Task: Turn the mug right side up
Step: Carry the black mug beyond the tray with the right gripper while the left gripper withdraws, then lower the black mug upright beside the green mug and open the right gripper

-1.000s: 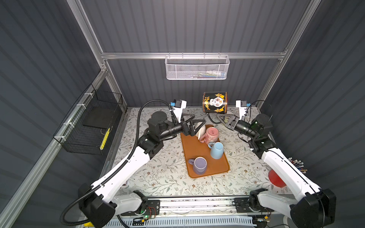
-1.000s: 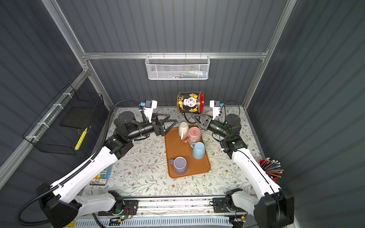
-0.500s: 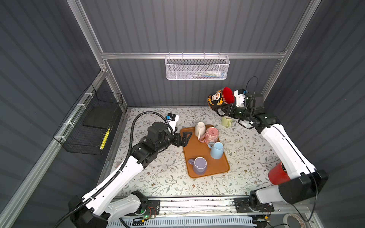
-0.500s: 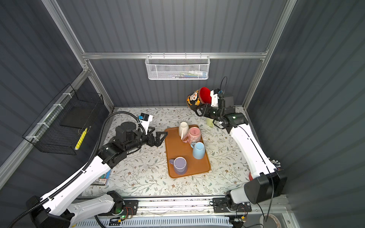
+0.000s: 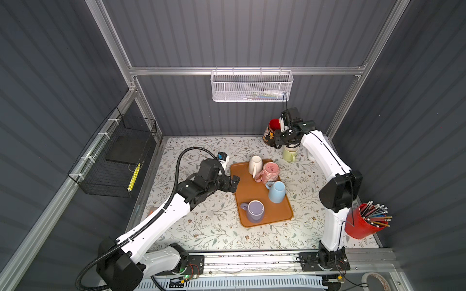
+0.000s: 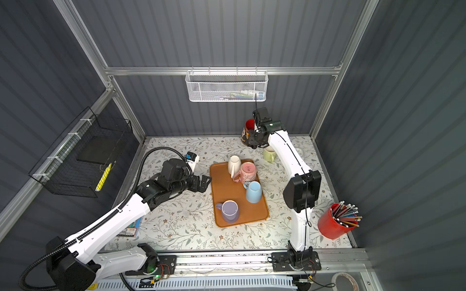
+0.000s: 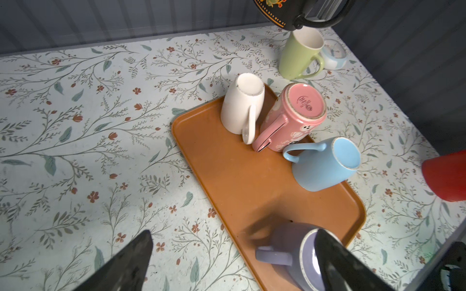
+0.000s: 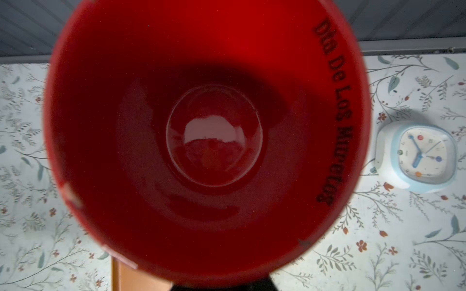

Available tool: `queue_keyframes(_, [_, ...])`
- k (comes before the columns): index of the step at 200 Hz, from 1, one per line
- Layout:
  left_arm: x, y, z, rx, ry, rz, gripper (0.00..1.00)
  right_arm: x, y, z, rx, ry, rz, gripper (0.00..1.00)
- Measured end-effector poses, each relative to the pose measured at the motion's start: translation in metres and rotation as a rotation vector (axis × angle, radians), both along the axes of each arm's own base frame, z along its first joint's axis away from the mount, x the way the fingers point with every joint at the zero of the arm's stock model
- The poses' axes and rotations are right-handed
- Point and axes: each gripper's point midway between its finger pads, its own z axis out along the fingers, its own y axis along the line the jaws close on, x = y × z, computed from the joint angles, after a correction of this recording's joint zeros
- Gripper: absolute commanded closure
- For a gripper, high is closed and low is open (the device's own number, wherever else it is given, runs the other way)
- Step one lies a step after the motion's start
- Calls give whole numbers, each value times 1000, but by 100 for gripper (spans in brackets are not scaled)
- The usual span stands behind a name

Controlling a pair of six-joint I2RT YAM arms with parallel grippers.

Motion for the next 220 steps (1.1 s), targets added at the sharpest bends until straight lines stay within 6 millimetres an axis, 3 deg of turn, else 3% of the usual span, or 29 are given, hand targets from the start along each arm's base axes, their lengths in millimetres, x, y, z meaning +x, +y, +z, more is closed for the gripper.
queue_keyframes(28, [0,4,-14,45,36,14,0,6,-2,-24,-76,36,8,100])
queue_keyframes(82, [-3,7,-19,62,55,16,0,13,-11,-60,-156,94,-4,100])
queue_keyframes(166, [-18,14,-21,89,88,4,1,18,-9,-91,-154,107,-6,100])
queue_keyframes(220, [-26,13,-28,115,117,-11,2,32,-7,-109,-150,93,-12,100])
